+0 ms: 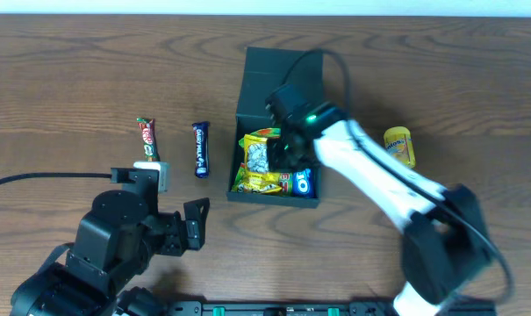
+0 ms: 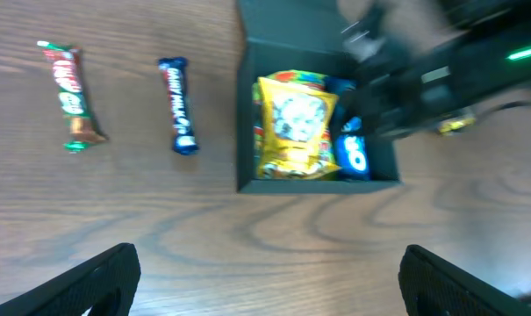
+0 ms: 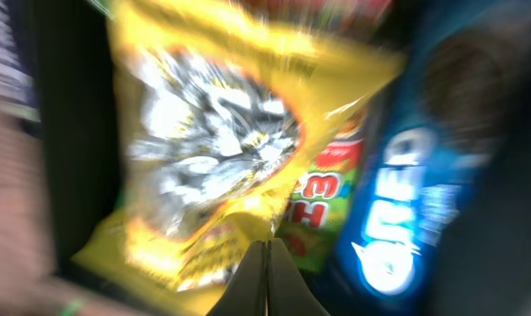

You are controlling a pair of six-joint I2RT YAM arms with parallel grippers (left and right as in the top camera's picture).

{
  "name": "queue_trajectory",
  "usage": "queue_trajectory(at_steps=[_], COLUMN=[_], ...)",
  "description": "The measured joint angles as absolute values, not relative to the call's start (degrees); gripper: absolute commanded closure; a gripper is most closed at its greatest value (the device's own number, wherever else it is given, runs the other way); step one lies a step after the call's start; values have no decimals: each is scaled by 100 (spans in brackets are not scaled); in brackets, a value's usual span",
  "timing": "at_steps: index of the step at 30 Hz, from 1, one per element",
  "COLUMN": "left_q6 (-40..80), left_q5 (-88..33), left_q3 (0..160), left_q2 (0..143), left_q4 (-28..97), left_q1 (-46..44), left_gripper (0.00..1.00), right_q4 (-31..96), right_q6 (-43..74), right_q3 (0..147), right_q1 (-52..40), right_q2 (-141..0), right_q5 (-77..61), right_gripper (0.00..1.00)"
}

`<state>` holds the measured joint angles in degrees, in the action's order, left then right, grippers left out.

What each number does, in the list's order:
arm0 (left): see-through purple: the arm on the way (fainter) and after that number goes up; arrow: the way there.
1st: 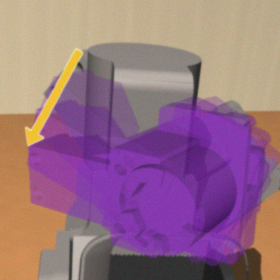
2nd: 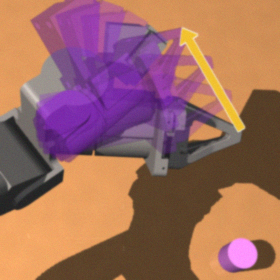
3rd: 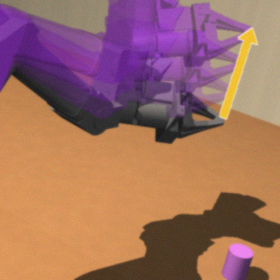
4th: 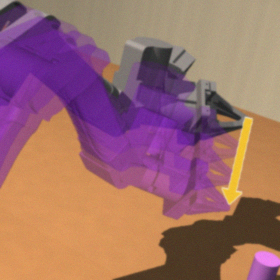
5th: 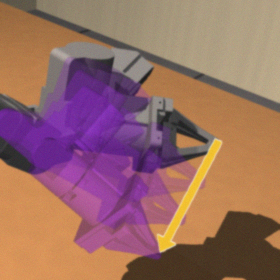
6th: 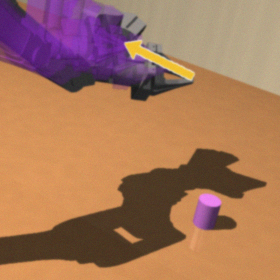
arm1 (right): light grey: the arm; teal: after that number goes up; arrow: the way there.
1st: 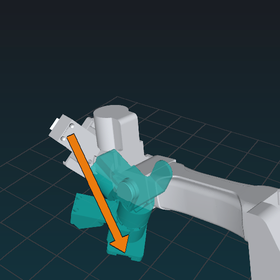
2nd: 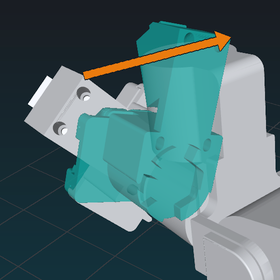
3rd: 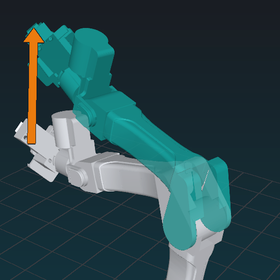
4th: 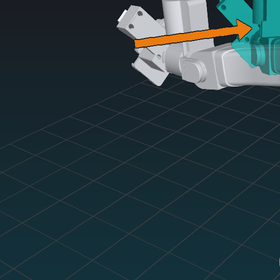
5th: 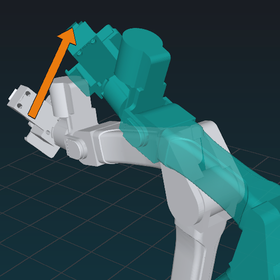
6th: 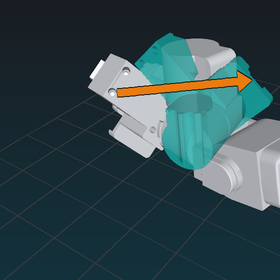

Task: Pack container
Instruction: 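Lower the Hacks bag into the box and release, then grasp the yellow Mentos jar with right gripper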

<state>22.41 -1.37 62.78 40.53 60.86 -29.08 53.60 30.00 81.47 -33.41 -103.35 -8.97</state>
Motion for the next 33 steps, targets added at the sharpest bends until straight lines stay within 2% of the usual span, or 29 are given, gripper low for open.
queue_trajectory(at_steps=[1,3,5,10,20,24,33], left_q6=[2244,2244,2244,2244,2244,2244,2244], left_q5=[-78,25,69,139,176,183,198], left_q3=[6252,6143,6069,6045,6045,6045,6045], left_q2=[4053,4056,4069,4077,4077,4077,4077], left_q4=[6086,6093,6112,6110,6110,6108,6108], left_q1=[-2908,-2906,-2906,-2908,-2906,-2908,-2908], left_gripper=[5,5,5,5,5,5,5], right_q4=[5413,5614,5850,6276,5664,5339,5188], right_q6=[2985,2867,2812,2731,2359,1894,1398], right_q3=[8200,8291,8366,8366,7579,7537,7529], right_q1=[-3267,-3094,-2928,-2274,-425,-209,-169], right_q2=[-10112,-9542,-9087,-8790,-9255,-9566,-10648], right_q5=[-832,-493,-82,790,1109,897,906], right_gripper=[59,48,32,28,24,19,18])
